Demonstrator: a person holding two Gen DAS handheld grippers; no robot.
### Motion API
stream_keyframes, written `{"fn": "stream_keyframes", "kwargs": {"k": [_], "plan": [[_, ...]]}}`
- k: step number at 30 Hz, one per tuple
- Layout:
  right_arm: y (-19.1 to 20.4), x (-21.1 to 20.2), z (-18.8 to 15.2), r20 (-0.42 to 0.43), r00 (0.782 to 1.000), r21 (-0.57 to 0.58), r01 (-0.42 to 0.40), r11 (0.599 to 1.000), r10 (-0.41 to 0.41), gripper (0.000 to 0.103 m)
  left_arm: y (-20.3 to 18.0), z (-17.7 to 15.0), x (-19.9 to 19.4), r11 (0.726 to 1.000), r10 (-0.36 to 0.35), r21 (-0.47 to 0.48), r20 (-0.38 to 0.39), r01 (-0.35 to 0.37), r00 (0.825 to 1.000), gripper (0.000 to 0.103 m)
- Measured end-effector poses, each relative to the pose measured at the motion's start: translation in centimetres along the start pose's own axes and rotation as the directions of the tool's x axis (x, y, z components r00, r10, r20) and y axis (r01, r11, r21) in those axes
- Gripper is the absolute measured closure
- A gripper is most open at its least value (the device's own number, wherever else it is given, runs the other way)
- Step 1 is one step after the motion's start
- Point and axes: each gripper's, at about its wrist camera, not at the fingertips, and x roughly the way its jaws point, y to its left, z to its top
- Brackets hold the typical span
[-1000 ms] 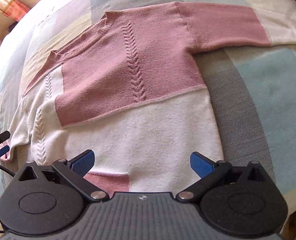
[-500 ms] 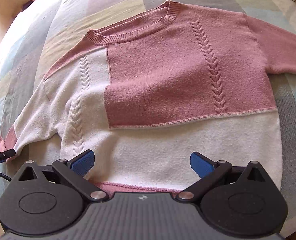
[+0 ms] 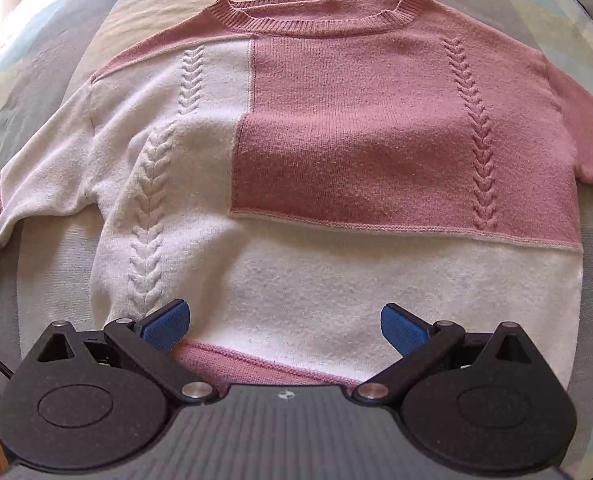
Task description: Fold clothes
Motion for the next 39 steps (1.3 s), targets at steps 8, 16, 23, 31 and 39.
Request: {"fn": "stream_keyframes", "kwargs": {"k": [8,16,23,31,39], "plan": [[2.4,-1.8,4.7,0.151,0.988,-0.162,0.050,0.985,-0.025,0.000,-2.1,0.5,3.5,0.991,0.036,0.131,-0.025,-0.033,0.999,0.002],[12.4,-1.4,13.9,0.235,0.958,-0.459,-0.041,0.888,0.166,0.000,0.9,-1.9,1.8,0.995,0.082,0.061,-0.023,-0.081,0.996,0.002],[23.6,5.5,16.5,0.210,0.965,-0.734,0.052,0.677,0.154,0.000,2.2,-2.7,1.3,0.998,0.045,0.042,0.001,-0.045,0.999,0.001],[23.4,8.8,14.5,0.156,0.984,-0.840,0.083,0.536,0.092,0.000,2.3,-3.3,1.2,0.997,0.034,0.069,0.025,-0.036,0.999,0.001],[25.9,8.7,14.6,0.124,0.989,-0.945,0.093,0.315,0.082,0.000,2.3,-3.5,1.4,0.994,0.029,0.103,0.026,-0.031,0.999,0.001]]}}
